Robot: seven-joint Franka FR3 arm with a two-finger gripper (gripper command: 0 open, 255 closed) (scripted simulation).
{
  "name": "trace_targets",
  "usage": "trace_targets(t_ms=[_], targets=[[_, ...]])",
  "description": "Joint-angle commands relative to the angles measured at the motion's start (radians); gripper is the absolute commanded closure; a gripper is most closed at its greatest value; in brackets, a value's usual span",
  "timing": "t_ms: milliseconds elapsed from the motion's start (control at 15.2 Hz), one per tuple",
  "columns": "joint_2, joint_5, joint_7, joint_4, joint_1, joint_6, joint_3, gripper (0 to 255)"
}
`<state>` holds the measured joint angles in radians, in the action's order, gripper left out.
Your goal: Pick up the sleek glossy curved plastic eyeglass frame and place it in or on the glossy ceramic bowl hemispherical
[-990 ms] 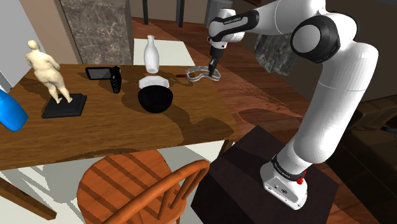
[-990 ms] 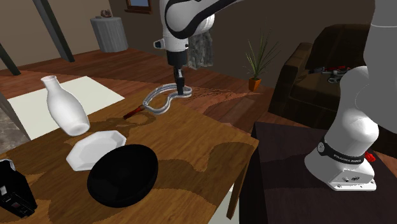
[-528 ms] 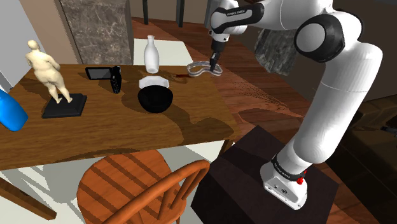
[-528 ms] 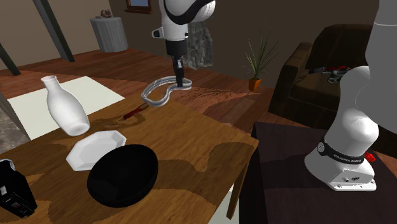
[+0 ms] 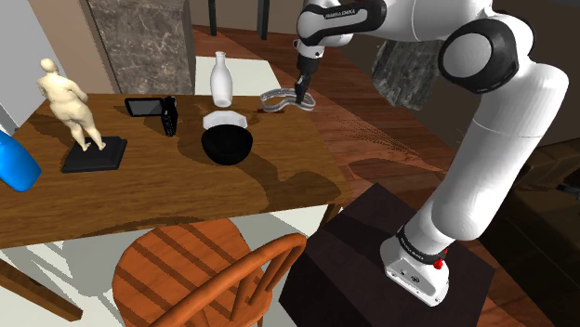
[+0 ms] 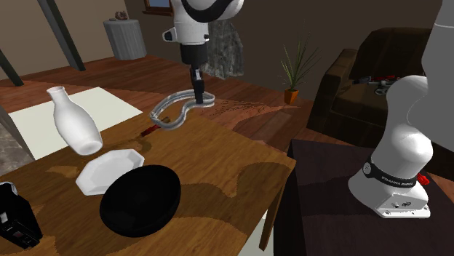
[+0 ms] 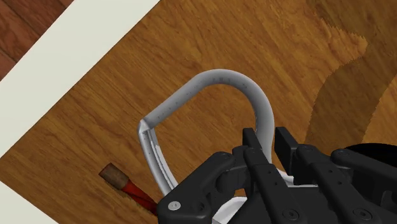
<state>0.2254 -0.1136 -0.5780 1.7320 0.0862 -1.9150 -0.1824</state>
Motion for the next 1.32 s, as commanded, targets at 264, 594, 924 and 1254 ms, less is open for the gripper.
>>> trace_targets(t_ms=[264,594,924,1254], targets=[[0.001,0.008,0.134,-0.020,0.080,0.007,0.049,255],[0.024,0.013,0.243,-0.065,0.145,0.021,0.090,255],[0.069,0.019,0.349,-0.142,0.210,0.045,0.128,255],[0.133,0.027,0.444,-0.247,0.269,0.078,0.159,255]])
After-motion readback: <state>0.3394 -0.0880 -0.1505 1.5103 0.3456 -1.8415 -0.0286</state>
